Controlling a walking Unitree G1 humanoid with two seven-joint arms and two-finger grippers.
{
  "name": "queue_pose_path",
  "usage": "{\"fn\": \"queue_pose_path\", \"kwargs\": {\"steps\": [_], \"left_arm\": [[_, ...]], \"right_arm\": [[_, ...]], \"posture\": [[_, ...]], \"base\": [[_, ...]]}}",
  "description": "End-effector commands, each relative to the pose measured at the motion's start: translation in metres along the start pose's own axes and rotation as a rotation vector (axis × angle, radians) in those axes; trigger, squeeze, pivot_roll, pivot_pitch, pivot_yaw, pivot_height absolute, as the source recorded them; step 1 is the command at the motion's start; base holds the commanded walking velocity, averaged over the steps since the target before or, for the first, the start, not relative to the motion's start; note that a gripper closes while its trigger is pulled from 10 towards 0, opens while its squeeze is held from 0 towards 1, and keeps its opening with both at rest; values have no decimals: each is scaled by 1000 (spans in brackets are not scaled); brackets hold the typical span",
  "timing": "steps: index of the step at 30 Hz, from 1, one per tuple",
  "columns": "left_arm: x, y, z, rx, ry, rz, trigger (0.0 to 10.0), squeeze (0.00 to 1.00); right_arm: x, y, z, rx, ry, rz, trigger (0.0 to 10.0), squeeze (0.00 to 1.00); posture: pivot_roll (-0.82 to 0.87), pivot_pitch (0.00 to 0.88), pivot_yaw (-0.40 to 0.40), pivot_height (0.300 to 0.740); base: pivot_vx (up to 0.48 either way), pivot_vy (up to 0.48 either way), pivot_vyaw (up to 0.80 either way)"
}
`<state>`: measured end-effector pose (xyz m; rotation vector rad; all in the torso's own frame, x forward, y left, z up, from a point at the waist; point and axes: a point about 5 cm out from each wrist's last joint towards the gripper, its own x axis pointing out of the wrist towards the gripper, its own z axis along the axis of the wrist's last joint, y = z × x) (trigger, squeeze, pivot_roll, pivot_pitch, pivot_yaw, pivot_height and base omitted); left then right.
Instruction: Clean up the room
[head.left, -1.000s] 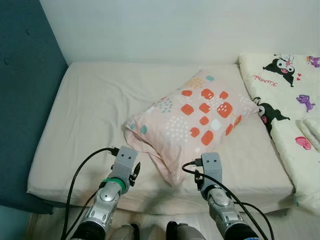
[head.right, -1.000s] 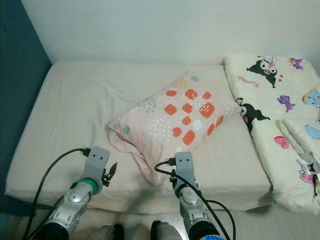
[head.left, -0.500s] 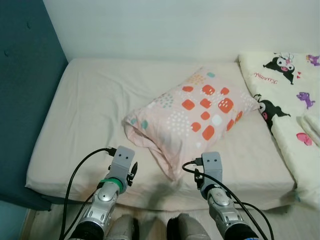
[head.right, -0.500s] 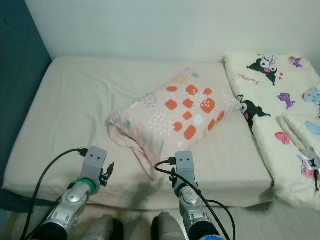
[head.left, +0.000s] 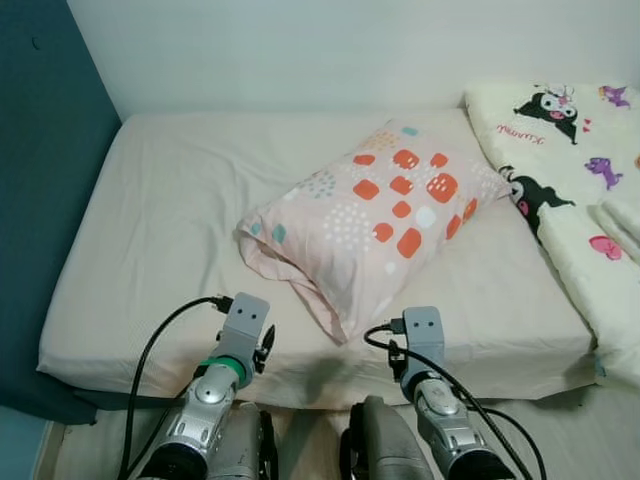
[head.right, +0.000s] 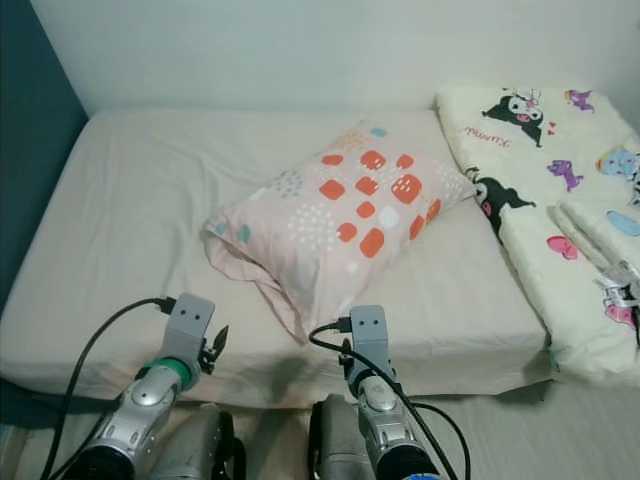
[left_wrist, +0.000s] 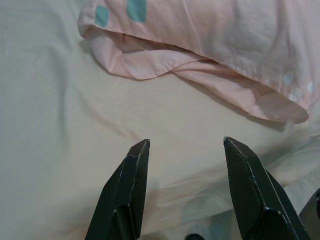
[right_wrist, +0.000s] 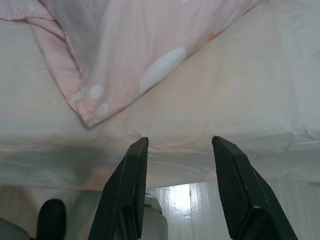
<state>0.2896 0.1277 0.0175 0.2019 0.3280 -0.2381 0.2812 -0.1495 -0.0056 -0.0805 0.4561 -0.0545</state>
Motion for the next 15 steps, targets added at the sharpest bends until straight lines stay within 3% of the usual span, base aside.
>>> {"fn": "queue_pose_path", "kwargs": {"steps": [1, 15], "left_arm": [[-2, -3, -6, -3, 23, -13, 10000, 0], [-1, -4, -6, 0, 25, -20, 10000, 0]], "right_arm": [[-3, -1, -7, 14, 23, -9, 10000, 0], [-3, -1, -7, 22, 22, -15, 10000, 0]], "posture": [[-16, 123, 18, 631], [-15, 127, 18, 607]], "base": [[0, 0, 0], [0, 0, 0]]}}
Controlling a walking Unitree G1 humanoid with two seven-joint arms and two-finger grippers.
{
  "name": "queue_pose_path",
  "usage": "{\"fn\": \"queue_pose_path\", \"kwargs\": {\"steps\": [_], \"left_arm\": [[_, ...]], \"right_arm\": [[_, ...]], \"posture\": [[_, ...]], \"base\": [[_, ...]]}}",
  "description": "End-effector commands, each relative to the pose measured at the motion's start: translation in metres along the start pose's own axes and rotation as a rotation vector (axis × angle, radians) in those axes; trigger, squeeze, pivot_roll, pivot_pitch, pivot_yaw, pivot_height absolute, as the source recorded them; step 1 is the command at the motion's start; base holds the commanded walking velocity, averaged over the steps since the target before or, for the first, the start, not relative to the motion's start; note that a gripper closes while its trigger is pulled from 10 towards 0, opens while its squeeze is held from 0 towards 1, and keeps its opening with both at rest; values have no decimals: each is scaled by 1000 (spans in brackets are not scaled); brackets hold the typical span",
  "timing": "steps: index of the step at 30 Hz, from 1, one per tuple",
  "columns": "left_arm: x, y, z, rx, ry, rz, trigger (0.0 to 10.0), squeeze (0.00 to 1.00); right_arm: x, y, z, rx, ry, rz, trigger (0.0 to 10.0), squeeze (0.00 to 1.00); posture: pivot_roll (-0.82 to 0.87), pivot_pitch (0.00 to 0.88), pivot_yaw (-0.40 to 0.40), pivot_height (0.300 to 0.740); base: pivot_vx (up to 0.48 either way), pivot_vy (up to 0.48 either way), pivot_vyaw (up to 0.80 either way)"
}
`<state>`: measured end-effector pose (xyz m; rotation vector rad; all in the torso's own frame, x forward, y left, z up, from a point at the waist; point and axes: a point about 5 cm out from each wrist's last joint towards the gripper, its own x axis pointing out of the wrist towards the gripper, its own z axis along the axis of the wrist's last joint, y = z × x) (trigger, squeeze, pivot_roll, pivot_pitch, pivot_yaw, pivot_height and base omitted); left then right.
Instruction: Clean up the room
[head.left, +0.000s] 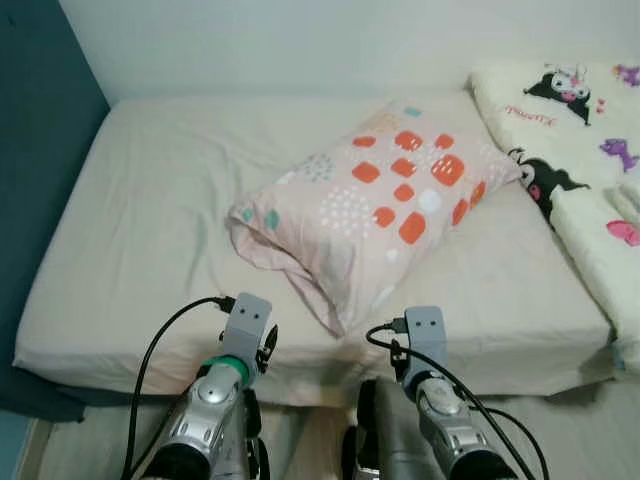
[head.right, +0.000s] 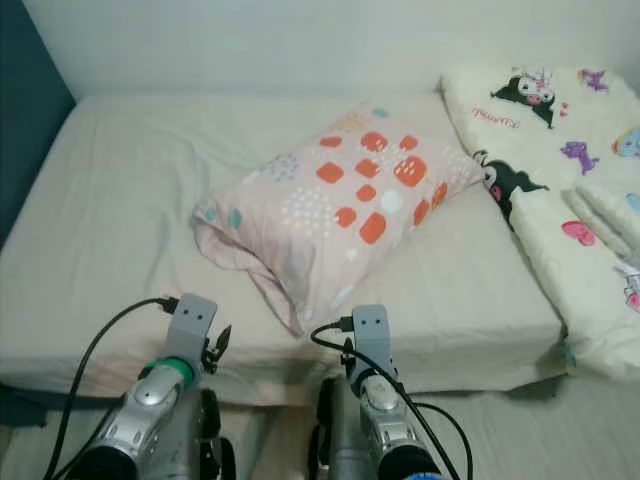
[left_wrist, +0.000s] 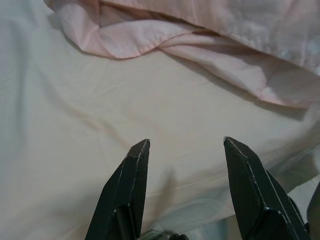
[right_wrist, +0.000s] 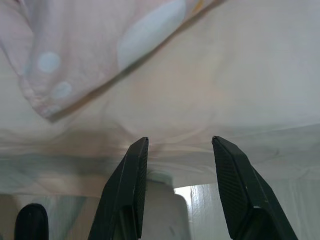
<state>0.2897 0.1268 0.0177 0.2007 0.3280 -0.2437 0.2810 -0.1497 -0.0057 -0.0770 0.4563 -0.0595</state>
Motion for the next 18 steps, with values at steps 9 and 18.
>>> {"fn": "queue_pose_path", "kwargs": {"steps": [9, 18], "left_arm": [[-2, -3, -6, 0, 26, -18, 10000, 0], [-2, -2, -6, -1, 22, -17, 10000, 0]], "right_arm": [[-3, 0, -6, 32, 15, -7, 10000, 0], [-3, 0, -5, 33, 6, -10, 10000, 0]], "posture": [[-16, 127, 19, 602], [-14, 127, 20, 582]], "base": [[0, 0, 0], [0, 0, 0]]}}
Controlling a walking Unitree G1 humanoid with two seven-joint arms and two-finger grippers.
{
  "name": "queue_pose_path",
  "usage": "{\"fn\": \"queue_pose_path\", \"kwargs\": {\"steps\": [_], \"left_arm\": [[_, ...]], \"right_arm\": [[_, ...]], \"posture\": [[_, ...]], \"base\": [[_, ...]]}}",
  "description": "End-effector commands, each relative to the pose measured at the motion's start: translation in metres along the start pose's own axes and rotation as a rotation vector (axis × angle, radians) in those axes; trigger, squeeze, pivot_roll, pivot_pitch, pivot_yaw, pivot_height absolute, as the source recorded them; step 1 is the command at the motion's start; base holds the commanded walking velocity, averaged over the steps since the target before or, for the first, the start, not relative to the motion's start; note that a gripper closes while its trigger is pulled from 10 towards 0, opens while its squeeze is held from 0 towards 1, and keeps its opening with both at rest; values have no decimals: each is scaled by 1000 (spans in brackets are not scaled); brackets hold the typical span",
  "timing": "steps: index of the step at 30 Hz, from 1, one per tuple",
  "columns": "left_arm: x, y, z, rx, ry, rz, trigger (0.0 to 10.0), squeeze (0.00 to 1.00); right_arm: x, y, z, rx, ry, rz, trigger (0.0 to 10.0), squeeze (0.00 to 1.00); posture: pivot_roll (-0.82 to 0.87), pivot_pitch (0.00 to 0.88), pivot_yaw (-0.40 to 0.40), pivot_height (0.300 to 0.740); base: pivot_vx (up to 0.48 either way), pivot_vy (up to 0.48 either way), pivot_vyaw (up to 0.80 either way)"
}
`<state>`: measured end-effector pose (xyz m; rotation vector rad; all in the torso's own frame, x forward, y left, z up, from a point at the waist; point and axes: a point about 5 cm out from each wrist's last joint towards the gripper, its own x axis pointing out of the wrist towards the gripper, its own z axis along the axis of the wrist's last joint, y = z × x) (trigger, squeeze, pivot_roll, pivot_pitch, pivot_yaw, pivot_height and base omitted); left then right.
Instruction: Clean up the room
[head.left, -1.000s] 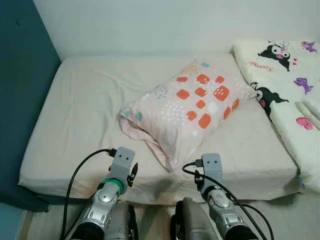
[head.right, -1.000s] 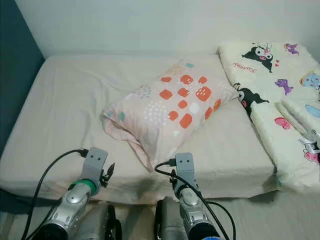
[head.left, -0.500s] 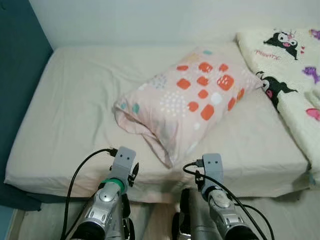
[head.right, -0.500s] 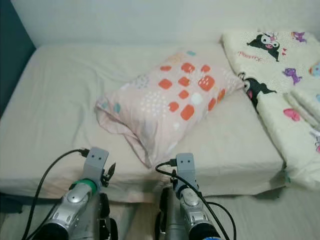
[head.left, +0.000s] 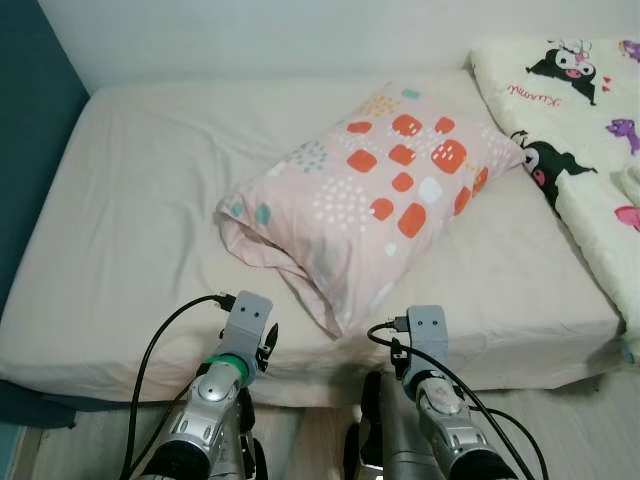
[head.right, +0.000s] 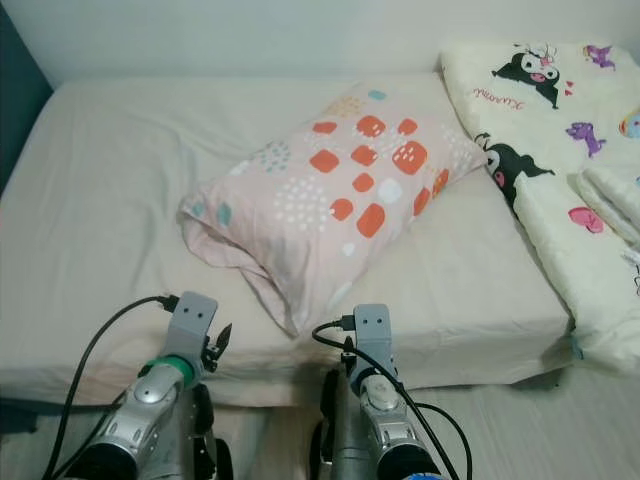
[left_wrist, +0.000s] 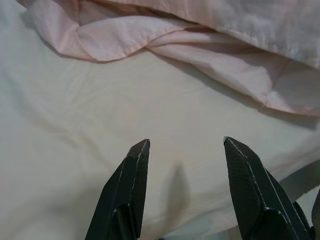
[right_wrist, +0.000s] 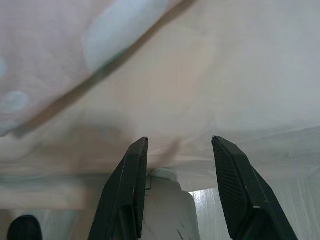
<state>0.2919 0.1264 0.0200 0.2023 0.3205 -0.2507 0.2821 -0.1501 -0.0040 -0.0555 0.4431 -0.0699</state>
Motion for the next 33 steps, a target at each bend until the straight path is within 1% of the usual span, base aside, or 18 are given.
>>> {"fn": "queue_pose_path", "kwargs": {"steps": [1, 11, 18, 20, 21, 22, 25, 26, 27, 28, 29, 31, 33], "left_arm": [[-3, -2, -9, -5, 30, -11, 10000, 0], [-3, -1, -9, -6, 28, -13, 10000, 0], [-3, -2, -9, -6, 28, -14, 10000, 0], [-4, -2, -9, -5, 29, -15, 10000, 0], [-4, -2, -10, -5, 30, -15, 10000, 0], [-5, -2, -11, -5, 32, -16, 10000, 0], [-5, -2, -11, -5, 32, -16, 10000, 0], [-5, -2, -11, -5, 32, -17, 10000, 0], [-5, -2, -11, -5, 32, -17, 10000, 0], [-6, -2, -12, -6, 32, -17, 10000, 0], [-6, -2, -12, -6, 32, -17, 10000, 0], [-7, -1, -10, -22, 9, -24, 10000, 0], [-9, 0, -8, -36, -12, -23, 10000, 0]], "right_arm": [[-3, 0, -7, 9, 18, -6, 10000, 0], [-3, 1, -6, 17, 8, 2, 10000, 0], [-3, 2, -3, 29, -13, 2, 10000, 0], [-3, 2, -1, 41, -32, 6, 10000, 0], [-4, 4, 3, 59, -59, 15, 10000, 0], [-5, 6, 8, 98, -103, 38, 10000, 0], [-5, 6, 8, 98, -103, 38, 10000, 0], [-5, 8, 13, 134, -144, 54, 10000, 1000], [-5, 8, 13, 134, -144, 54, 10000, 1000], [-7, 9, 19, 169, -191, 67, 10000, 1000], [-7, 9, 19, 169, -191, 67, 10000, 1000], [-11, 15, 31, 258, -283, 136, 10000, 1000], [-12, 19, 36, 317, -325, 168, 10000, 1000]], "posture": [[-14, 127, 21, 582], [-13, 128, 20, 552], [-13, 129, 20, 552], [-12, 130, 19, 552], [-12, 130, 20, 552], [-12, 131, 19, 552], [-12, 131, 19, 552], [-11, 131, 19, 552], [-11, 131, 19, 552], [-11, 131, 19, 552], [-11, 131, 19, 552], [-9, 133, 18, 552], [-4, 136, 18, 552]], "base": [[0, 0, 0], [0, 0, 0], [0, 0, 0], [0, 0, 0], [0, 0, 0], [0, 0, 0], [0, 0, 0], [0, 0, 0], [0, 0, 0], [0, 0, 0], [0, 0, 0], [0, 0, 0], [0, 0, 0]]}}
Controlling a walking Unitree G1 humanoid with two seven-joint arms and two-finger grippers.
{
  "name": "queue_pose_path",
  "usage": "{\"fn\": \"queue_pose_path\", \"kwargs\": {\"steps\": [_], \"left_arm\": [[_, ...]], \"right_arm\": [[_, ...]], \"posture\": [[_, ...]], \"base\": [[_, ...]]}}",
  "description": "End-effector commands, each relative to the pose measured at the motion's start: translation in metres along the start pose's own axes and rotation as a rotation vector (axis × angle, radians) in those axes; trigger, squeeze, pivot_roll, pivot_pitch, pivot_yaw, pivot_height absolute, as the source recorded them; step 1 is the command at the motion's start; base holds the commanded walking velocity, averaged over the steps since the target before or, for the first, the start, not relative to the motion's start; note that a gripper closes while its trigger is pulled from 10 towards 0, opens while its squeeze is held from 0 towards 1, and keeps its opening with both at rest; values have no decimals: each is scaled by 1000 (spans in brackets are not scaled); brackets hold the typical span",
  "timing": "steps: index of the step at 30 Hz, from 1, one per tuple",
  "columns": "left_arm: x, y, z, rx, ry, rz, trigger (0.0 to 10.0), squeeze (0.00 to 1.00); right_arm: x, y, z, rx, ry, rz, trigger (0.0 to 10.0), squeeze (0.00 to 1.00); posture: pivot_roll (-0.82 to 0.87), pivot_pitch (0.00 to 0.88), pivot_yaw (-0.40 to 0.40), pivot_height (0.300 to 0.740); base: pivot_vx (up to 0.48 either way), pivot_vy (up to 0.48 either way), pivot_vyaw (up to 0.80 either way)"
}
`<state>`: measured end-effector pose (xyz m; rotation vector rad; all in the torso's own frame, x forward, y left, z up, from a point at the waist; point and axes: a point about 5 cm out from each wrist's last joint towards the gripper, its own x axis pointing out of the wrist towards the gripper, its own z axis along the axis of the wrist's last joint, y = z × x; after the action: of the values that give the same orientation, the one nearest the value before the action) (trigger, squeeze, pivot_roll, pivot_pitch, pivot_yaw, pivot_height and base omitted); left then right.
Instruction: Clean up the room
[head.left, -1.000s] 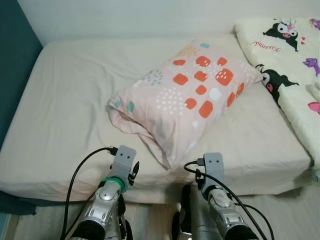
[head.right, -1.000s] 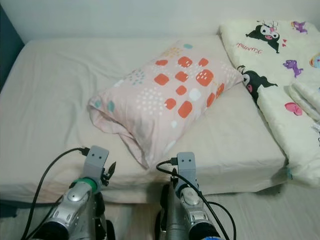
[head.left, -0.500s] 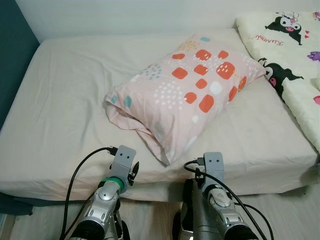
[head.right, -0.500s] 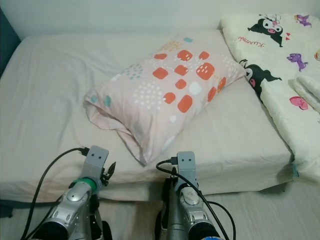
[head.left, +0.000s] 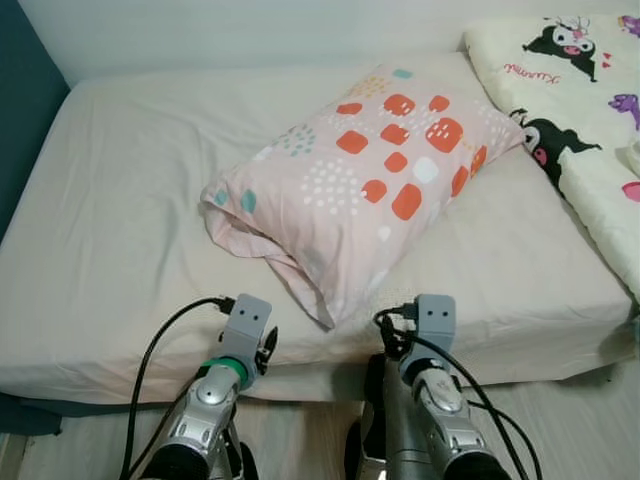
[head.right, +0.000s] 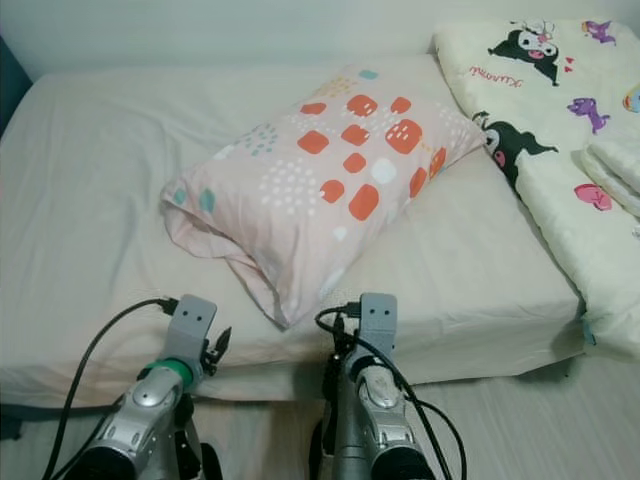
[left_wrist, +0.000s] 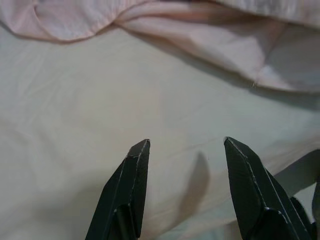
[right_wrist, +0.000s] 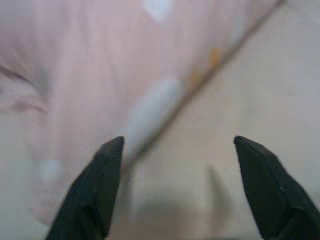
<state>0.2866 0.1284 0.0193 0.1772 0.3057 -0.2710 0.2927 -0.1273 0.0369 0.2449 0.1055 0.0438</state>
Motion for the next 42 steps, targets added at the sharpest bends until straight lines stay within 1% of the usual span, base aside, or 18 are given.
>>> {"fn": "queue_pose_path", "kwargs": {"steps": [1, 5, 9, 12, 14, 15, 16, 18, 19, 21, 24, 27, 28, 37, 38, 39, 40, 42], "left_arm": [[-4, 1, -5, -18, 3, 2, 10000, 0], [-5, 3, -4, -18, -4, 7, 10000, 0], [-10, 14, 0, -7, -35, 27, 10000, 0], [-17, 22, 8, 4, -90, 34, 10000, 0], [-19, 23, 11, 8, -106, 34, 10000, 0], [-24, 26, 15, 15, -135, 29, 10000, 0], [-24, 26, 15, 15, -135, 29, 10000, 0], [-35, 28, 23, 40, -184, 2, 10000, 0], [-35, 28, 23, 40, -184, 2, 10000, 0], [-46, 28, 31, 52, -226, -39, 10000, 0], [-60, 28, 40, 81, -252, -77, 10000, 0], [-67, 32, 44, 91, -257, -54, 10000, 0], [-69, 33, 44, 91, -257, -40, 10000, 0], [-76, 36, 47, 101, -248, -18, 10000, 0], [-76, 36, 48, 104, -249, -22, 10000, 0], [-76, 36, 48, 104, -249, -22, 10000, 0], [-75, 36, 49, 109, -249, -26, 10000, 0], [-76, 36, 52, 113, -241, -31, 10000, 0]], "right_arm": [[-3, -2, -4, 57, -1, -11, 10000, 1000], [1, 0, -3, 70, 6, 6, 10000, 1000], [19, 13, 8, 79, 17, 122, 10000, 1000], [36, 17, 21, 76, 39, 148, 10000, 1000], [39, 18, 24, 73, 44, 152, 10000, 1000], [43, 20, 27, 62, 60, 163, 10000, 1000], [43, 20, 27, 62, 60, 163, 10000, 1000], [50, 25, 31, 51, 87, 180, 10000, 1000], [50, 25, 31, 51, 87, 180, 10000, 1000], [54, 31, 34, 50, 105, 200, 10000, 1000], [59, 38, 36, 66, 139, 194, 10000, 1000], [61, 42, 37, 60, 159, 190, 10000, 1000], [62, 44, 37, 49, 160, 196, 10000, 0], [64, 49, 41, 4, 169, 228, 10000, 0], [65, 48, 41, 13, 170, 230, 4980, 0], [65, 48, 41, 13, 170, 230, 4980, 0], [65, 48, 41, 26, 172, 231, 0, 0], [65, 46, 42, 37, 176, 227, 0, 0]], "posture": [[-4, 136, 18, 552], [2, 141, 20, 552], [33, 187, 19, 552], [71, 247, 16, 552], [76, 256, 15, 552], [106, 292, 8, 552], [106, 292, 8, 552], [137, 323, -1, 552], [137, 323, -1, 552], [170, 351, -12, 552], [231, 387, -42, 552], [243, 395, -50, 552], [252, 394, -59, 552], [259, 394, -59, 552], [256, 386, -52, 552], [256, 386, -52, 552], [255, 386, -51, 552], [255, 387, -49, 552]], "base": [[0, 0, 0], [0, 0, 0], [0, 0, 0], [0, 0, 0], [0, 0, 0], [0, 0, 0], [0, 0, 0], [0, 0, 0], [0, 0, 0], [0, 0, 0], [0, 0, 0], [0, 0, 0], [0, 0, 0], [0, 0, 0], [0, 0, 0], [0, 0, 0], [0, 0, 0], [0, 0, 0]]}}
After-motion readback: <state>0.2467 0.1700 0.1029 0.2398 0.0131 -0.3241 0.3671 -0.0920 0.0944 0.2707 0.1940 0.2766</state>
